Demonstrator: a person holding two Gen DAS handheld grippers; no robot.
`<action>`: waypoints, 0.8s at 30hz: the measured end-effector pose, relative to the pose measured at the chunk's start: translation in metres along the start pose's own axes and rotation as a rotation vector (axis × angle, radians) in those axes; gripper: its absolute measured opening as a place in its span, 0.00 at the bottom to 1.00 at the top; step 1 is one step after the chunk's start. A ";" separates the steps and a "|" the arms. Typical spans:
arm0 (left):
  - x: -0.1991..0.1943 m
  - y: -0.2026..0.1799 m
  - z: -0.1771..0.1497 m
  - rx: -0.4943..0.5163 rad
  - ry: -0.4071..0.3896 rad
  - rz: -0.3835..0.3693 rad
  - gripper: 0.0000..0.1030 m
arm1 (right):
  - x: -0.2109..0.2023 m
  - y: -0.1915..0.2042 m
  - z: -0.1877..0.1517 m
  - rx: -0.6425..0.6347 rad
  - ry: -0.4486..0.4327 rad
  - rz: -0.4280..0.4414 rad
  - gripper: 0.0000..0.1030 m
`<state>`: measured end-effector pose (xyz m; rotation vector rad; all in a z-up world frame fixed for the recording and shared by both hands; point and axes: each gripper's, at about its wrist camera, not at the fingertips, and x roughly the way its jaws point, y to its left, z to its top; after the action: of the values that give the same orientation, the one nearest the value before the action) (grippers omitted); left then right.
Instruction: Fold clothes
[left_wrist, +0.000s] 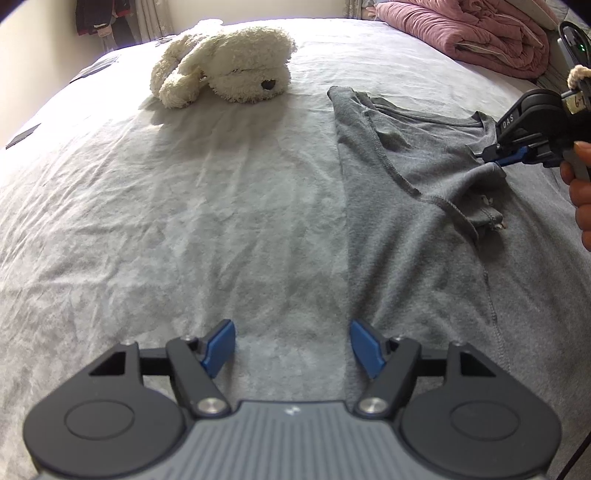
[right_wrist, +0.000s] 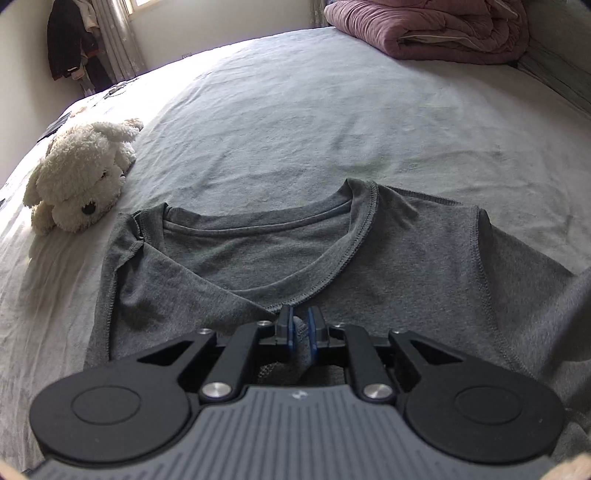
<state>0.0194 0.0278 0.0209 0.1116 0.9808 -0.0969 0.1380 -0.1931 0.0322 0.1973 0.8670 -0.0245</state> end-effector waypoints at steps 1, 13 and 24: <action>0.000 0.000 0.000 -0.001 0.002 -0.002 0.69 | -0.006 0.000 -0.001 -0.003 -0.014 0.009 0.30; -0.002 0.000 0.000 -0.004 0.009 -0.005 0.69 | -0.052 -0.004 -0.066 0.072 0.005 0.246 0.45; -0.003 -0.001 0.000 0.000 0.015 -0.009 0.69 | -0.079 0.005 -0.087 0.106 -0.041 0.191 0.00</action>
<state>0.0179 0.0271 0.0235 0.1081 0.9966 -0.1044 0.0214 -0.1770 0.0377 0.3768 0.8040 0.1038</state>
